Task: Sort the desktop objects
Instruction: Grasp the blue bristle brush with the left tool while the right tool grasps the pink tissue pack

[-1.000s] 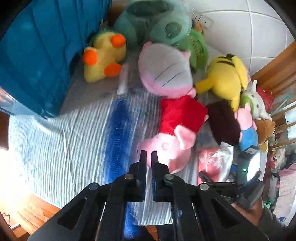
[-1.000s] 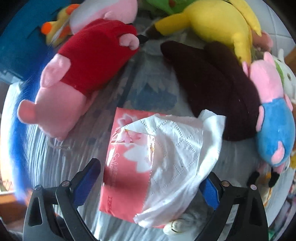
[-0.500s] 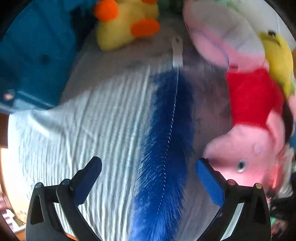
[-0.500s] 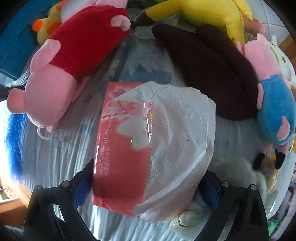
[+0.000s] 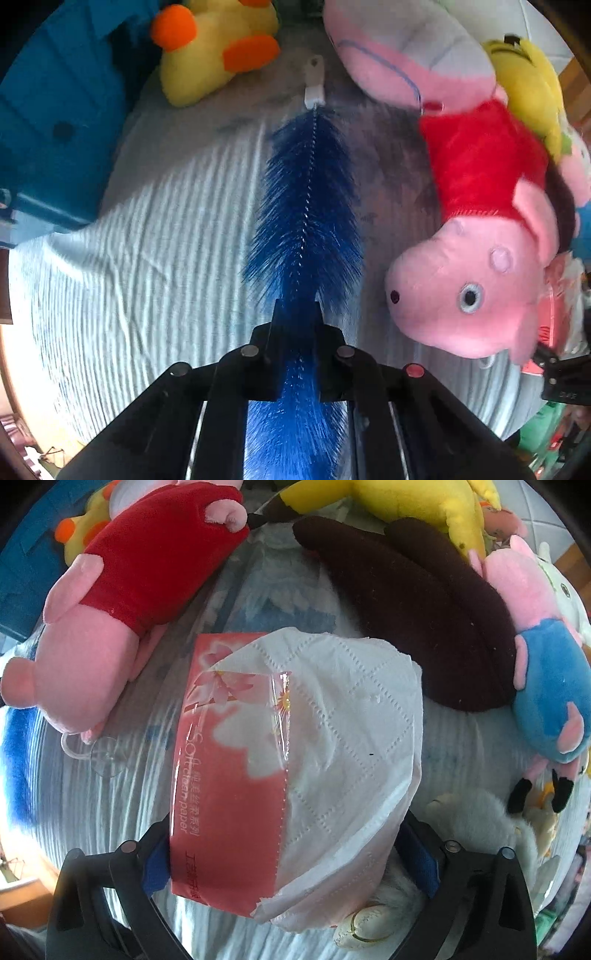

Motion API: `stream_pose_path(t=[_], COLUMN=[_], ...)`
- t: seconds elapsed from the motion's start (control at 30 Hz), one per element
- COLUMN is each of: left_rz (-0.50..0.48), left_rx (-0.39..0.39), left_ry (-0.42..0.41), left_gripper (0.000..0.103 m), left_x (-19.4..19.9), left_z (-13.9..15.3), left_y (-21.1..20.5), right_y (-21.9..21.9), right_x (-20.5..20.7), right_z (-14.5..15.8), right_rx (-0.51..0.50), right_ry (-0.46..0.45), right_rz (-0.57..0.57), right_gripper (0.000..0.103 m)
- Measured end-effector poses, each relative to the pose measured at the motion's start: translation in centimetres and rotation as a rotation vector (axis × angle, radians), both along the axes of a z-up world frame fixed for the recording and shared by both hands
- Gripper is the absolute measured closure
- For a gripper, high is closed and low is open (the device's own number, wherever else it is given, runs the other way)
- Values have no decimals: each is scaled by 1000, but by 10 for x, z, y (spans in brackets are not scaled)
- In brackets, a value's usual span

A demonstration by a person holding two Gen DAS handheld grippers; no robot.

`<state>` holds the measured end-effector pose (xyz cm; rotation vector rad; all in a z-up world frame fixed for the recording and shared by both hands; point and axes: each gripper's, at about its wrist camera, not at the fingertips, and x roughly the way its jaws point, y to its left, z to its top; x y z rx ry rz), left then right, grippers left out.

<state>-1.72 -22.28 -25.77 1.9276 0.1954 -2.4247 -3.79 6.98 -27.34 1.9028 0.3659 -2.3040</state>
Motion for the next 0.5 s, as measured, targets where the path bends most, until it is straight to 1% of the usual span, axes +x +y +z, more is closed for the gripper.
stream_pose_path(t=[0.2,0.33,0.4,0.43,0.5], left_rz=[16,-5,-9,-11,-13], left_rx=[28,8,6,5,1], left_ry=[51,97,107,111,117], left_gripper=[93,93,93,93,93], left_x=[15,25,30,30,22], left_z=[26,42,44,47,57], left_y=[-9,-6,-5,-5,-4], right_y=[1,1,1,1,1], right_x=[2,4,4,4,5], right_z=[-1,-2,-4,-4,1], right_rx=[-2,-3,-10,-13,-14], right_ry=[-1,2,-1,-3,11], right_rz=[-4,-9,-16,-19,-22], right_gripper=[3,3,3,5,18])
